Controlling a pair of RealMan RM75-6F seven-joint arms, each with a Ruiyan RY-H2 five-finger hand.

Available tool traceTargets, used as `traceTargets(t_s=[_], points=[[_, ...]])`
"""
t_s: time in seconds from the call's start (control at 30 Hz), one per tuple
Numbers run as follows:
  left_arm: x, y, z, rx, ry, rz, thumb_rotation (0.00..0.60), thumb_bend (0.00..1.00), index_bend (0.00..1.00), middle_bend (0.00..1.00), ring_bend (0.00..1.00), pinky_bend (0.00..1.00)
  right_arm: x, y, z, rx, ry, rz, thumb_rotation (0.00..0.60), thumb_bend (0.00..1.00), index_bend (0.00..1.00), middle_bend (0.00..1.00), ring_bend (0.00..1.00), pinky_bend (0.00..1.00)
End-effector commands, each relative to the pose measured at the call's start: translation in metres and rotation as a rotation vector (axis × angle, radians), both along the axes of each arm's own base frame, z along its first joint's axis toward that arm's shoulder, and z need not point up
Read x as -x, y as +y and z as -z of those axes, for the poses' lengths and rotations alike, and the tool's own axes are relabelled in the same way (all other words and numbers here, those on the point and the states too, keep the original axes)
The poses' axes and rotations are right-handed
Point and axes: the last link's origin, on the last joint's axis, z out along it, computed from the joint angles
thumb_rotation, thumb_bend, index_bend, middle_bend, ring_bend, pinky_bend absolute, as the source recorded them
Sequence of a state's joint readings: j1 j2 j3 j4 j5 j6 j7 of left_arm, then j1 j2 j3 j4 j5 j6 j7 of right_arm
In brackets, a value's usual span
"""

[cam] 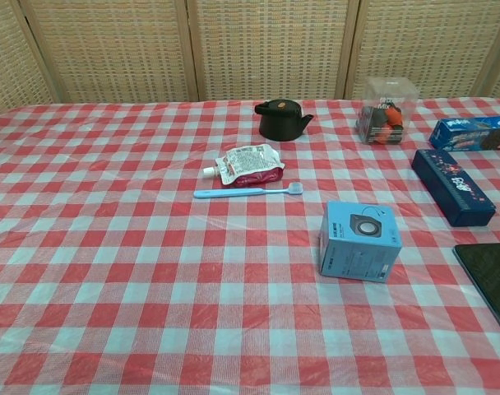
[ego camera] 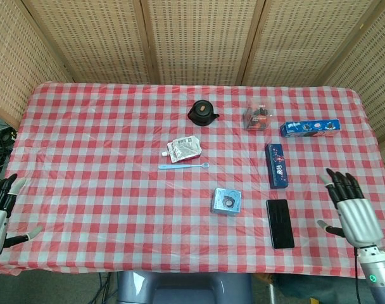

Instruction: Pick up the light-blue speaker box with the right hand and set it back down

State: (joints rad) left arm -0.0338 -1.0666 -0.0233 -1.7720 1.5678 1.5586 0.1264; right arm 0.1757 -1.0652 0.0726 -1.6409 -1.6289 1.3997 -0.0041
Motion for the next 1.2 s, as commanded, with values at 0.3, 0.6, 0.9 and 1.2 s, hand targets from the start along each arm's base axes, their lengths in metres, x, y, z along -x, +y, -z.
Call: traceTargets(t_s=[0.3, 0.6, 0.9, 1.2], points=[[0.003, 0.009, 0.003, -0.012, 0.022, -0.035, 0.600, 0.00, 0.00, 0.00, 0.00, 0.00, -0.083, -0.056, 0.073, -0.322, 0.069, -0.179, 0.600, 0.00, 0.14, 0.10, 0.03, 0.10], [0.006, 0.017, 0.007, 0.004, 0.028, -0.063, 0.600, 0.00, 0.00, 0.00, 0.00, 0.00, -0.122, -0.077, 0.127, -0.352, 0.112, -0.198, 0.600, 0.00, 0.17, 0.15, 0.11, 0.22], [0.010, 0.023, 0.006, 0.013, 0.019, -0.081, 0.600, 0.00, 0.00, 0.00, 0.00, 0.00, -0.143, -0.079, 0.163, -0.359, 0.146, -0.177, 0.600, 0.00, 0.17, 0.16, 0.14, 0.28], [0.011, 0.025, 0.003, 0.011, 0.007, -0.085, 0.600, 0.00, 0.00, 0.00, 0.00, 0.00, -0.149, -0.085, 0.185, -0.340, 0.210, -0.163, 0.600, 0.09, 0.23, 0.30, 0.30, 0.47]])
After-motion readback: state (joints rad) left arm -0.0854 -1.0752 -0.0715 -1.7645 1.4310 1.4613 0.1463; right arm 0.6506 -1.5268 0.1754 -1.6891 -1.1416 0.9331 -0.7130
